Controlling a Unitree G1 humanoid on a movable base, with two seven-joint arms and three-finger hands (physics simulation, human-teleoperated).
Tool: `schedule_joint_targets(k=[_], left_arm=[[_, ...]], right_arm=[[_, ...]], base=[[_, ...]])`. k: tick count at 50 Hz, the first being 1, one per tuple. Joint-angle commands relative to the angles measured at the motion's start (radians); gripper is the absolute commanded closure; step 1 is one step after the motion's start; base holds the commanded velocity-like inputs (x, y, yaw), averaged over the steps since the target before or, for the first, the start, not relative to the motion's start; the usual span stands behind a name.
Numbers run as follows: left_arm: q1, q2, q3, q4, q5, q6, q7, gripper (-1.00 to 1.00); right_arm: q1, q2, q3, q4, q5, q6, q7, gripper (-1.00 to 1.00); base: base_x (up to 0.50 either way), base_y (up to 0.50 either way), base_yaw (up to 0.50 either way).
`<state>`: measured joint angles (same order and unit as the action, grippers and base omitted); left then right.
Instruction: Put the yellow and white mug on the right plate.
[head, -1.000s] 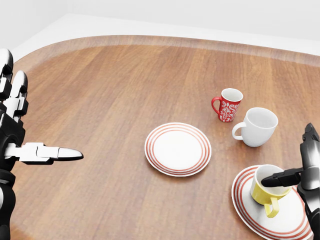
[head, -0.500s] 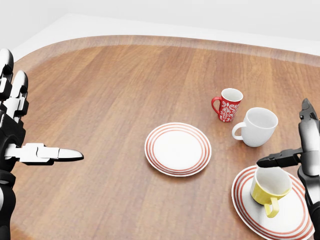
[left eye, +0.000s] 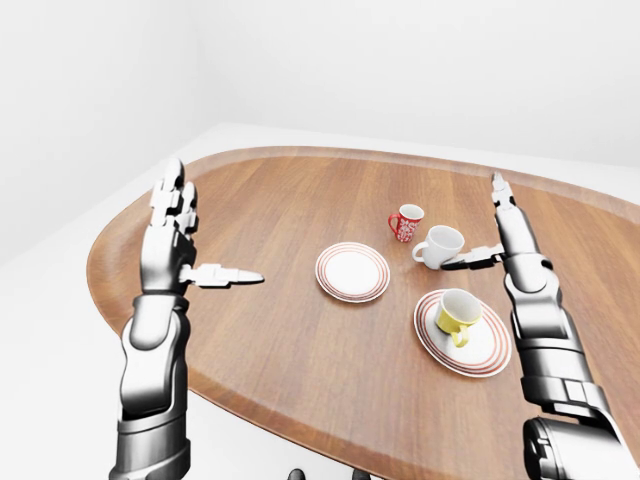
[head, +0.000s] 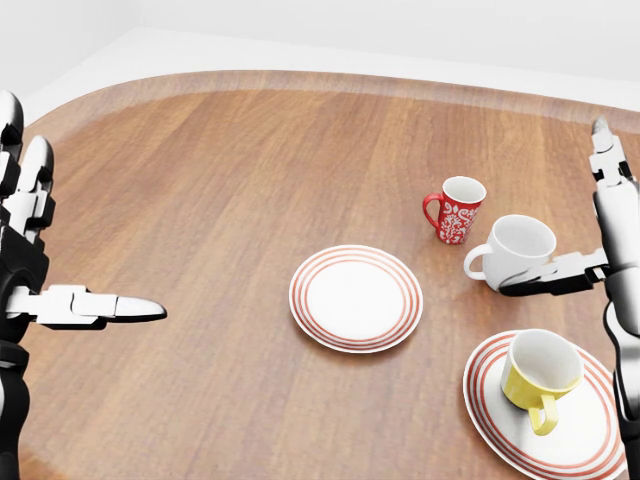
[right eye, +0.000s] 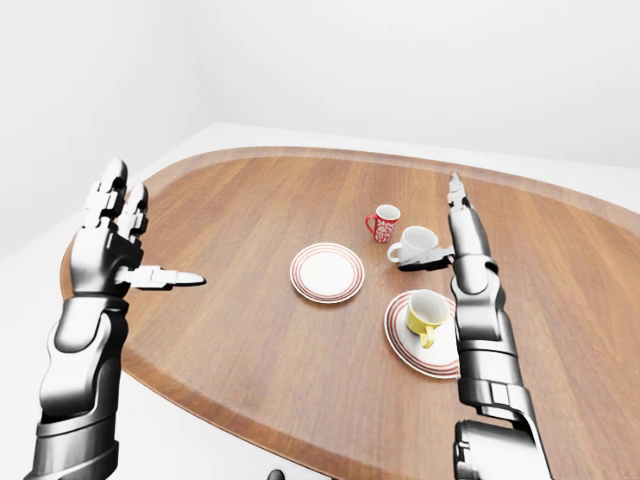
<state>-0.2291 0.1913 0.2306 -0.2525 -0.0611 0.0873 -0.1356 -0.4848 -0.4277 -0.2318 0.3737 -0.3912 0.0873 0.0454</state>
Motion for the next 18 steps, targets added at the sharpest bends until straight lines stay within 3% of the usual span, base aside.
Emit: schedule_joint_targets(k=[1, 18], left_arm=[[0.000, 0.000, 0.002, -0.039, -0.007, 0.000, -0.002, -1.00], [-0.001, -0.001, 0.008, -0.134, -0.020, 0.000, -0.010, -1.00]], right_arm=[[0.065, 0.035, -0.023, -0.285, -0.024, 0.000, 0.091, -1.00], [0.088, 0.066, -0.042, -0.633, -0.030, 0.000, 0.227, -1.00]], base=[[0.00, 0.00, 0.00], [0.00, 0.00, 0.00]])
